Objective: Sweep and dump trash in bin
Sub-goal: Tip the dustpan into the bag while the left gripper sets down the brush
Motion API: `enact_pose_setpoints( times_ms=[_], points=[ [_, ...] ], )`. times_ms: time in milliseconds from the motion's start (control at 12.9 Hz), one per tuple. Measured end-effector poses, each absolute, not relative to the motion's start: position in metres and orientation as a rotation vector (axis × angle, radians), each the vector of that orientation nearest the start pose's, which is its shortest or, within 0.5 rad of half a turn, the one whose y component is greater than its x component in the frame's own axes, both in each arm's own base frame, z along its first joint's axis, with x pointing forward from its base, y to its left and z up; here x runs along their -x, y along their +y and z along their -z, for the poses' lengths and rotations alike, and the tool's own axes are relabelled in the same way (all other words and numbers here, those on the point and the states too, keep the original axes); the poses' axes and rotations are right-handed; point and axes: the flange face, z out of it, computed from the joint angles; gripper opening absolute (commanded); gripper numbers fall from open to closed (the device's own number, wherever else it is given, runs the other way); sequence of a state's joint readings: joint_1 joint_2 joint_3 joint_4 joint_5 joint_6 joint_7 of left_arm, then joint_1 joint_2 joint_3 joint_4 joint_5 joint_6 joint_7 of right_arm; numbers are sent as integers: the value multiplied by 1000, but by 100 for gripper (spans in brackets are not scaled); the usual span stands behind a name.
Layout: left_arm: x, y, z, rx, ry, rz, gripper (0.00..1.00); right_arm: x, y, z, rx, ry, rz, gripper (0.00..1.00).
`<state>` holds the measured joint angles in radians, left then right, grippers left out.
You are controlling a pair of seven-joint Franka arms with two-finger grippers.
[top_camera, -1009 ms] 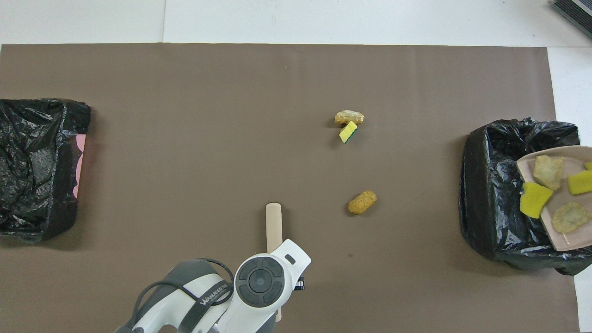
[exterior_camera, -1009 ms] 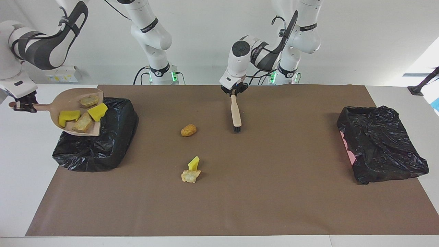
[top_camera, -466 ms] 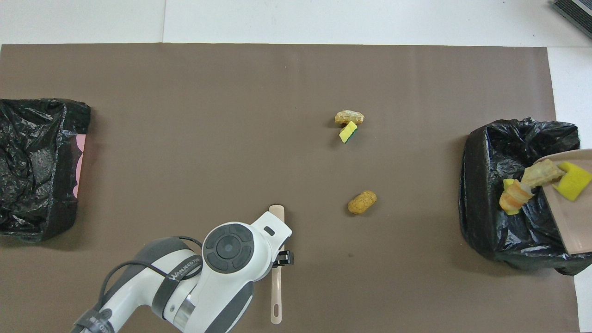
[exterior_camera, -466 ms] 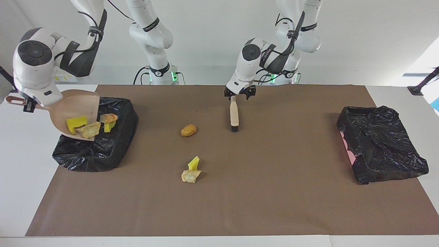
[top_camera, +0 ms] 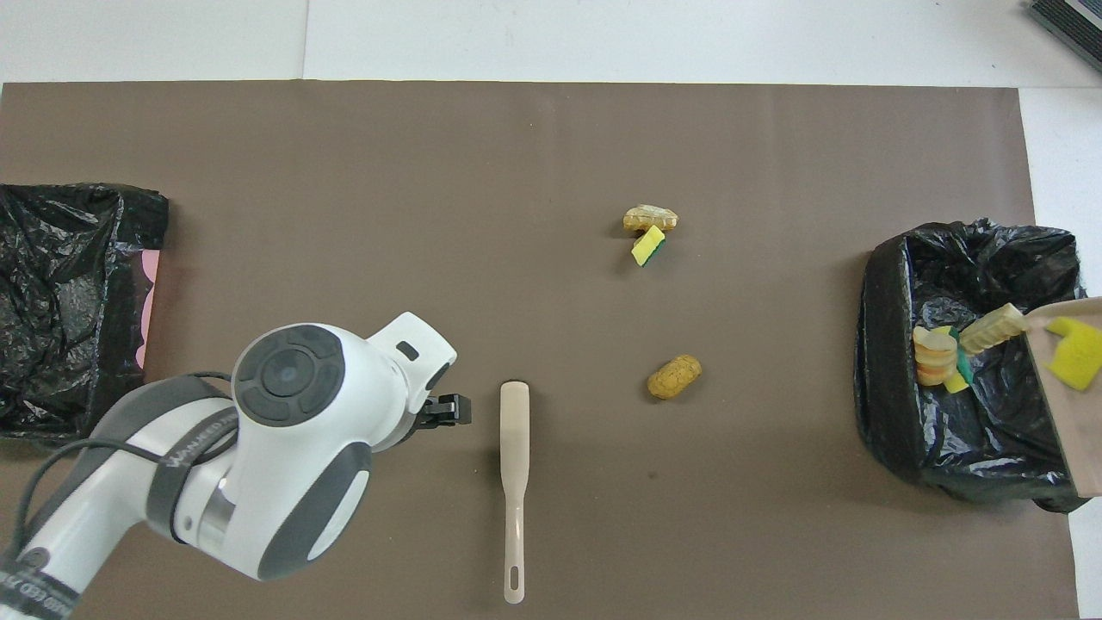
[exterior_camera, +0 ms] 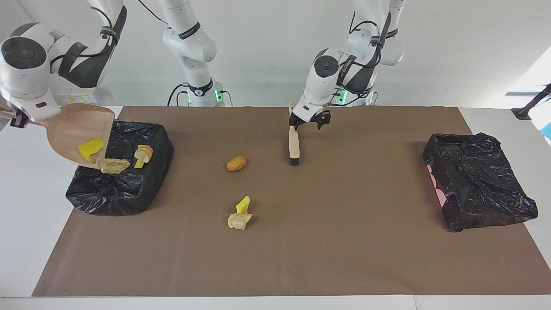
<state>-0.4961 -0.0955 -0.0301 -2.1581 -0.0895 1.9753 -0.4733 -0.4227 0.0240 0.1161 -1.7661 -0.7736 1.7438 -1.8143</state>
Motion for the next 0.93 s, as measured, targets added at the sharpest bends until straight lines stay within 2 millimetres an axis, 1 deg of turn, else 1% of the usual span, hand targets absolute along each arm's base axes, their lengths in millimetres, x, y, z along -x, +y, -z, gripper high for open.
enact_pose_setpoints(
  times_ms=[155, 233, 310, 388, 466, 543, 621, 698, 776, 931],
  points=[
    [-450, -209, -450, 3162, 74, -215, 100, -540, -181, -559, -1704, 1957, 1002, 0],
    [-459, -182, -456, 3168, 86, -210, 100, -543, -167, -560, -1682, 1938, 1028, 0],
    [-467, -153, -462, 3170, 101, -190, 100, -542, -169, -561, -1684, 1921, 1041, 0],
    [-473, -127, -466, 3157, 121, -182, 100, -536, -184, -564, -1710, 1897, 1053, 0],
    [-479, -101, -474, 3145, 143, -181, 100, -526, -208, -567, -1759, 1859, 1065, 0],
    [-486, -79, -487, 3144, 156, -166, 100, -515, -229, -573, -1800, 1822, 1067, 0],
    [-491, -64, -503, 3147, 162, -154, 100, -507, -244, -580, -1826, 1794, 1064, 0],
    [-494, -56, -523, 3146, 165, -153, 100, -500, -249, -588, -1840, 1773, 1060, 0],
    [-496, -54, -544, 3142, 170, -143, 100, -497, -249, -595, -1841, 1760, 1051, 0],
    [-500, -57, -587, 3138, 192, -60, 100, -496, -236, -608, -1828, 1757, 1017, 0]
  ],
)
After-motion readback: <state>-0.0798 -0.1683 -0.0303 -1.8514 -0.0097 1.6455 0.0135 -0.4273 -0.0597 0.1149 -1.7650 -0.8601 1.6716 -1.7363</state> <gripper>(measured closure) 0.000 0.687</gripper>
